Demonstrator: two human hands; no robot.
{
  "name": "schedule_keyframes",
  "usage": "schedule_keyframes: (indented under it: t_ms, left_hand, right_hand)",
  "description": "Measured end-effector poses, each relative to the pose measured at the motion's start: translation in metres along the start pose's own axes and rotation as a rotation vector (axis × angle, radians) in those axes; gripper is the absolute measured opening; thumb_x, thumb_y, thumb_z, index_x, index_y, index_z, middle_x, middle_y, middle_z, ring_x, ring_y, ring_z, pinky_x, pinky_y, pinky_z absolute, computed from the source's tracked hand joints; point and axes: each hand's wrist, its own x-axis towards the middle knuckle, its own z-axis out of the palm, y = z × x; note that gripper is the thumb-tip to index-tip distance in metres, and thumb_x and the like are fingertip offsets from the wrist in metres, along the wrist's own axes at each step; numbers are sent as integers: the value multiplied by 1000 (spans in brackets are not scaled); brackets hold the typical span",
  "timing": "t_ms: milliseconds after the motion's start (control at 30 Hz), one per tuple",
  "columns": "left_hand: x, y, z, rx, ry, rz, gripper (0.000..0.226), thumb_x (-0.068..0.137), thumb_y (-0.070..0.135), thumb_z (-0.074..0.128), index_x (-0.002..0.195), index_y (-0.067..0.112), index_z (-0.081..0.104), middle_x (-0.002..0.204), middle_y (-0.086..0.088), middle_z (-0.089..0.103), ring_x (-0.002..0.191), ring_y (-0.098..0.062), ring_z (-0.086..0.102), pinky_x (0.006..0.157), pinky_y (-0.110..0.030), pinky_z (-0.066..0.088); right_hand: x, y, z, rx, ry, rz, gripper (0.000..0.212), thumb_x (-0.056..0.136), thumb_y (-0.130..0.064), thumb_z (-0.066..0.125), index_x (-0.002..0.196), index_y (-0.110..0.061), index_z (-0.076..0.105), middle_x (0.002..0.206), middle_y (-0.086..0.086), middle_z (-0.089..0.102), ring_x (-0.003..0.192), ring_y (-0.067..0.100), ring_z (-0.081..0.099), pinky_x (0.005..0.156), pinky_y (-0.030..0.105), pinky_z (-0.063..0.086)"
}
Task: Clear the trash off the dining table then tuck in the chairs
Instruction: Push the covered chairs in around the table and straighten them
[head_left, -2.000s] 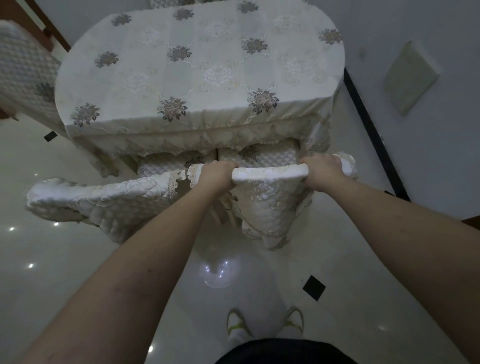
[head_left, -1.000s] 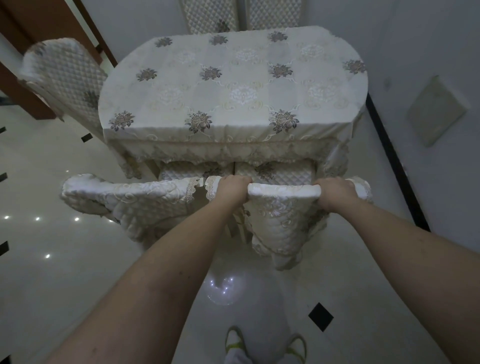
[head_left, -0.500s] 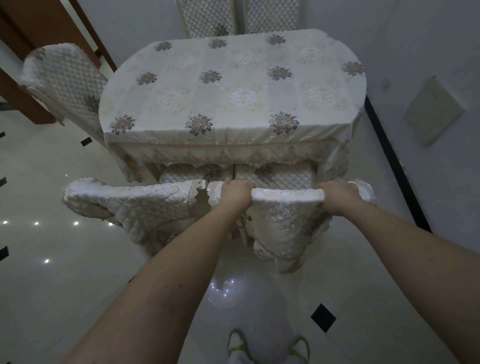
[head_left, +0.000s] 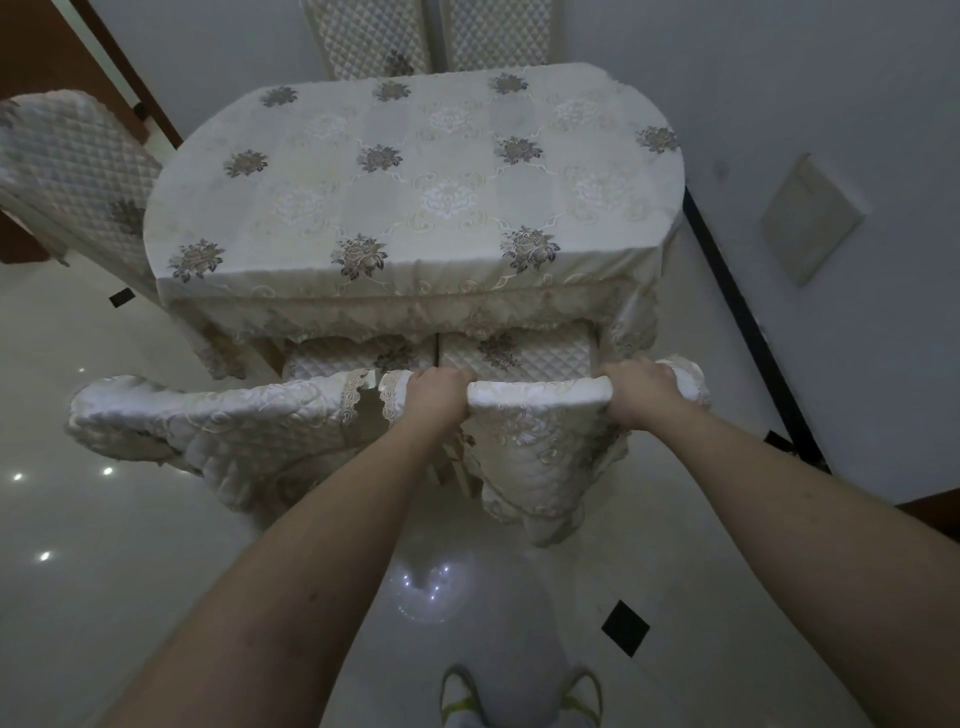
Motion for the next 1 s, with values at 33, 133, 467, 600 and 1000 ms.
schedule_keyframes:
  t_ms: [33,133,467,600,1000]
  left_hand:
    - [2,-1,0,0,-9,0,28,81,18,63,108,23,65,103,-3,68,99,-26,61,75,-29,32]
    - [6,0,-3,14,-55,-12,28,82,20,63,110,23,64,107,-4,66,104,-27,59,80,-31,37]
    - [14,2,-6,55,-90,-16,28,85,20,60,114,24,63,113,-3,64,108,-26,57,86,-35,41]
    - [14,3,-4,66,-38,-26,27,86,21,60,113,25,63,109,-3,65,105,-26,58,80,-32,38]
    - [-16,-1,3,-170,118,45,53,76,32,70,123,23,48,122,-2,55,118,-25,48,103,-40,31]
  right_hand:
    - [1,0,0,3,0,-2,42,82,-26,59,123,-36,56,119,0,61,113,25,50,86,37,37]
    - [4,1,-2,-1,2,-2,44,82,-25,60,124,-38,55,120,0,61,112,26,52,86,37,38]
    - [11,5,-3,2,22,-12,46,83,-27,59,126,-41,54,119,-1,62,110,26,55,88,39,40]
    - [13,6,-3,-17,9,-26,43,79,-24,59,120,-39,57,113,-1,63,106,27,57,83,38,42]
    - [2,8,4,108,69,-5,47,77,-29,66,121,-40,52,121,-2,55,115,26,49,100,41,32]
